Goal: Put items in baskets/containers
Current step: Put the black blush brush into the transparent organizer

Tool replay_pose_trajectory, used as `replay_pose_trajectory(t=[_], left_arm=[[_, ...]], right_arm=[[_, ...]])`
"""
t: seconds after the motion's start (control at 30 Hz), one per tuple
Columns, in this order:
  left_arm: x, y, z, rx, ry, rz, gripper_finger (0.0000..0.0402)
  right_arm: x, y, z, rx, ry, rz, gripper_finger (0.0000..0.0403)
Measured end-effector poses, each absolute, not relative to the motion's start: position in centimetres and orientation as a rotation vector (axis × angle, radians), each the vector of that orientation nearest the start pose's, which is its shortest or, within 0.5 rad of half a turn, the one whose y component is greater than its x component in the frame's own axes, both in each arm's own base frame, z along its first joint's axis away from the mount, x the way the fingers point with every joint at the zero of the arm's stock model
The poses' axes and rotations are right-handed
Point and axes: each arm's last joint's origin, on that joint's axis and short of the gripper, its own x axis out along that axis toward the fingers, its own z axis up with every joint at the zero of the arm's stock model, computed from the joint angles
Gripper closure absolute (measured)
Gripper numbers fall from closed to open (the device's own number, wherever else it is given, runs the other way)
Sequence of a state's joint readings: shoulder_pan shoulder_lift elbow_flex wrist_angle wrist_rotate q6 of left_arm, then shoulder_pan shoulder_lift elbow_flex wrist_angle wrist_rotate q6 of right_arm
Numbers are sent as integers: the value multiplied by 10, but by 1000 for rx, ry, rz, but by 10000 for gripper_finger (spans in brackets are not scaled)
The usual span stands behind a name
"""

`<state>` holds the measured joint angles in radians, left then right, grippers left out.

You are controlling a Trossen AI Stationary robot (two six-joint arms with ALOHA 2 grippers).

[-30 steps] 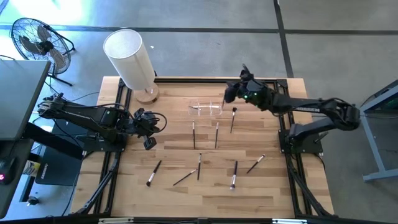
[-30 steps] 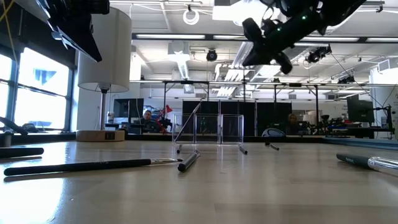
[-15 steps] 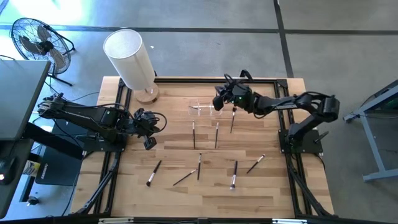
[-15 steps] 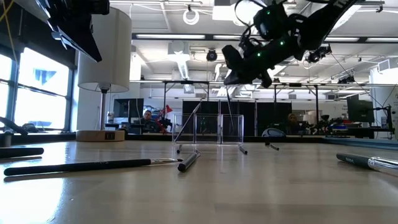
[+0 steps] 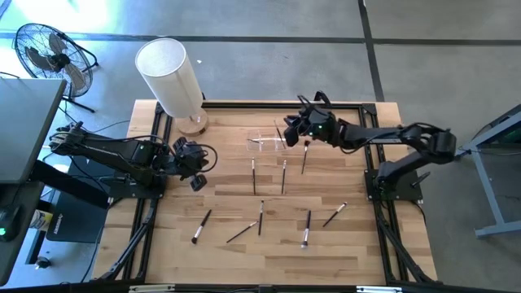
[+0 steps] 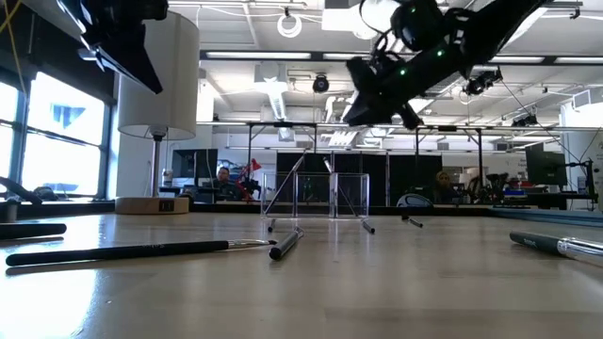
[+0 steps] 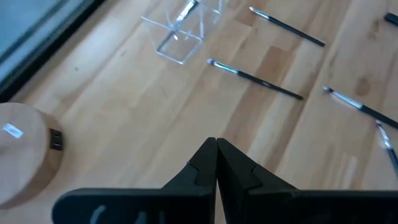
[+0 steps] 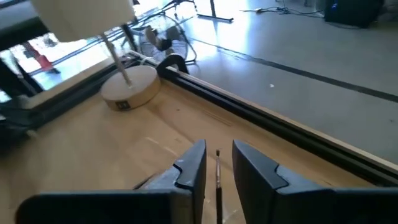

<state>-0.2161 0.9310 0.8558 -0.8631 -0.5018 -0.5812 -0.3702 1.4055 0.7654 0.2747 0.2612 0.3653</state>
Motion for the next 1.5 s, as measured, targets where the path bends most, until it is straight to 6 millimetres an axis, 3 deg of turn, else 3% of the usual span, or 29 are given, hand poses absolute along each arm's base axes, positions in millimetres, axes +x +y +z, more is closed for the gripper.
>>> replay_pose_trajectory(t=[0.3, 0.47, 0.67, 0.83, 1.13, 1.3, 1.5], left_arm=[[168, -21, 283, -195, 732, 539, 391], [173, -23, 280, -189, 749, 527, 334], [182, -26, 275, -202, 778, 480, 271], [192, -32, 271, -264, 809, 379, 269], [219, -41, 264, -614, 1013, 559, 282], [225, -60, 255, -776, 1123, 535, 286], [210, -108, 244, -888, 1188, 549, 286]], right_arm=[[248, -87, 254, 520, 323, -630, 348], [235, -64, 236, 744, 520, -732, 382], [225, -34, 213, 787, 701, -755, 397], [220, -17, 196, 757, 763, -712, 401], [208, -6, 175, 719, 859, -667, 400], [206, -3, 170, 675, 940, -555, 401], [206, -3, 170, 586, 970, -471, 399]])
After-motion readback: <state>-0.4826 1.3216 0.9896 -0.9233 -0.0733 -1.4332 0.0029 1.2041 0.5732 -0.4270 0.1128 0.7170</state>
